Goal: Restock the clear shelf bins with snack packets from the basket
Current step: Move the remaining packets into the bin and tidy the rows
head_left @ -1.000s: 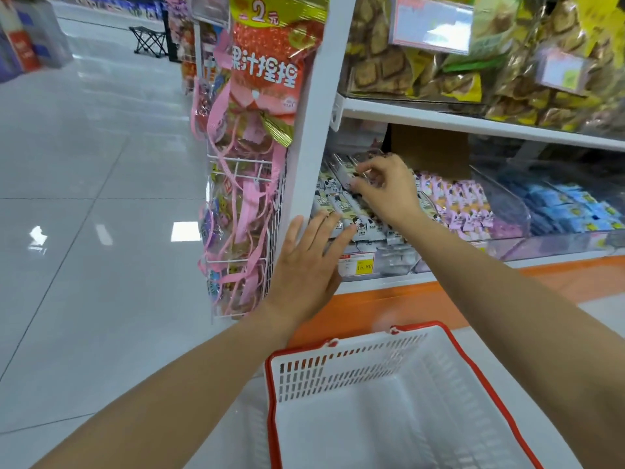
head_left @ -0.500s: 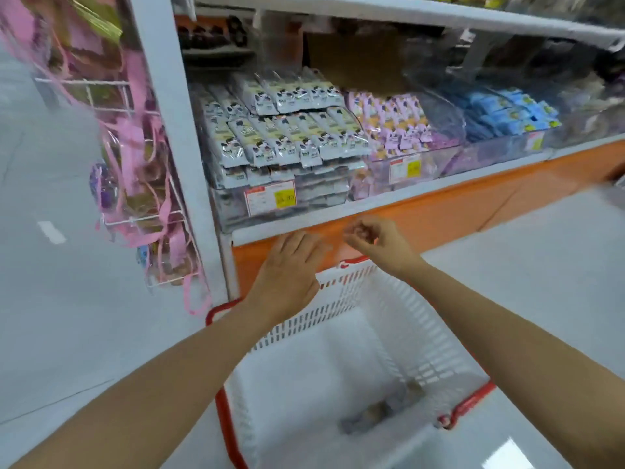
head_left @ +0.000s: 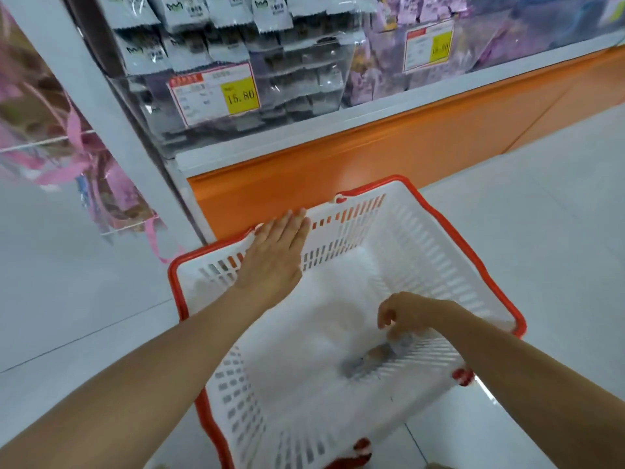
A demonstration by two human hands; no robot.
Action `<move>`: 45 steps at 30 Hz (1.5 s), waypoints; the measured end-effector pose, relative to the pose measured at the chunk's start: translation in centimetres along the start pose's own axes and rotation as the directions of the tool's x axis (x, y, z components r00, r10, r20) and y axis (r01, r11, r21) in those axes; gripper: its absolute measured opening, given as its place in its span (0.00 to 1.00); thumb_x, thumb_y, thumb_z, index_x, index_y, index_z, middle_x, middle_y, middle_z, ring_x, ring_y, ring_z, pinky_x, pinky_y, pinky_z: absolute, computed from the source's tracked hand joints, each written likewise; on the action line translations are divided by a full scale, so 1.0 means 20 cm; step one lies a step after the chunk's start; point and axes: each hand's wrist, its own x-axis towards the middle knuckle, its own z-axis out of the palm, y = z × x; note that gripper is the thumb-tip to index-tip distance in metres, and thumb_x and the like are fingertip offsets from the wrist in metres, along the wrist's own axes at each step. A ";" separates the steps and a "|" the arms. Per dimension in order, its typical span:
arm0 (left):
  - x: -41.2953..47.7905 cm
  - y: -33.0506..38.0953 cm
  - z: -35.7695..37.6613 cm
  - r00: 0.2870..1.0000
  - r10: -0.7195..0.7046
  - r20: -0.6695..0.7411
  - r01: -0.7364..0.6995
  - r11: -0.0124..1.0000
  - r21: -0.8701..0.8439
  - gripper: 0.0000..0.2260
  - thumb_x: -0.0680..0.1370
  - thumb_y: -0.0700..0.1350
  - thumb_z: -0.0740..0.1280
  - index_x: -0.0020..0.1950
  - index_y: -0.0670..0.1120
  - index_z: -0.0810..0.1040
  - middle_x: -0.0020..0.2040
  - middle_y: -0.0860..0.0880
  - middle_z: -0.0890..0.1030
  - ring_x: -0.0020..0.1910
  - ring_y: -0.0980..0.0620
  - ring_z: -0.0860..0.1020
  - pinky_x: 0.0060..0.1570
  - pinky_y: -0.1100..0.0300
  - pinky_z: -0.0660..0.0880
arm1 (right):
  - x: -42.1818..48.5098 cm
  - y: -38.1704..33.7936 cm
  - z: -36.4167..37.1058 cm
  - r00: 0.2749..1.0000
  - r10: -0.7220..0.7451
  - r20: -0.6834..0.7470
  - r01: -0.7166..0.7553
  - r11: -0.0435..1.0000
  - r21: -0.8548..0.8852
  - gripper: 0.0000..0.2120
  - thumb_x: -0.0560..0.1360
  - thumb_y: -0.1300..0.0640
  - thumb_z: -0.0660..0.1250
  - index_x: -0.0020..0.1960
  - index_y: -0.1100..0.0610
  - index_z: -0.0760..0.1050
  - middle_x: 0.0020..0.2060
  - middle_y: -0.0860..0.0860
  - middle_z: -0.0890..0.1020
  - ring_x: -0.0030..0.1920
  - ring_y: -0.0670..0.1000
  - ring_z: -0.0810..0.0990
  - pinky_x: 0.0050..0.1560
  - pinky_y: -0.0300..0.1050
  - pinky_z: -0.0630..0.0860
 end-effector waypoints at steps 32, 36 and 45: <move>-0.03 0.02 -0.13 0.968 0.112 0.225 0.123 0.570 -0.812 0.19 0.80 0.57 0.63 0.70 0.56 0.70 0.69 0.55 0.73 0.64 0.54 0.75 0.63 0.49 0.75 | -0.26 -0.32 -0.35 0.785 -0.184 -0.591 0.619 0.206 0.758 0.16 0.72 0.56 0.69 0.58 0.61 0.77 0.58 0.56 0.81 0.57 0.54 0.80 0.57 0.44 0.77; -0.04 -0.01 -0.19 0.966 0.109 0.236 0.149 0.512 -0.846 0.10 0.80 0.49 0.66 0.62 0.54 0.73 0.60 0.55 0.77 0.57 0.57 0.76 0.61 0.54 0.75 | -0.34 -0.36 -0.36 0.755 -0.245 -0.608 0.653 0.194 0.732 0.12 0.73 0.59 0.69 0.56 0.59 0.80 0.58 0.60 0.81 0.59 0.58 0.79 0.56 0.45 0.78; -0.05 -0.04 -0.37 0.999 0.031 0.018 -0.006 0.640 -0.768 0.12 0.80 0.48 0.67 0.63 0.50 0.73 0.57 0.54 0.71 0.52 0.58 0.72 0.45 0.68 0.69 | -0.49 -0.45 -0.44 0.766 -0.174 -0.618 0.599 0.540 0.591 0.15 0.73 0.67 0.71 0.58 0.58 0.77 0.56 0.55 0.81 0.56 0.54 0.81 0.54 0.44 0.79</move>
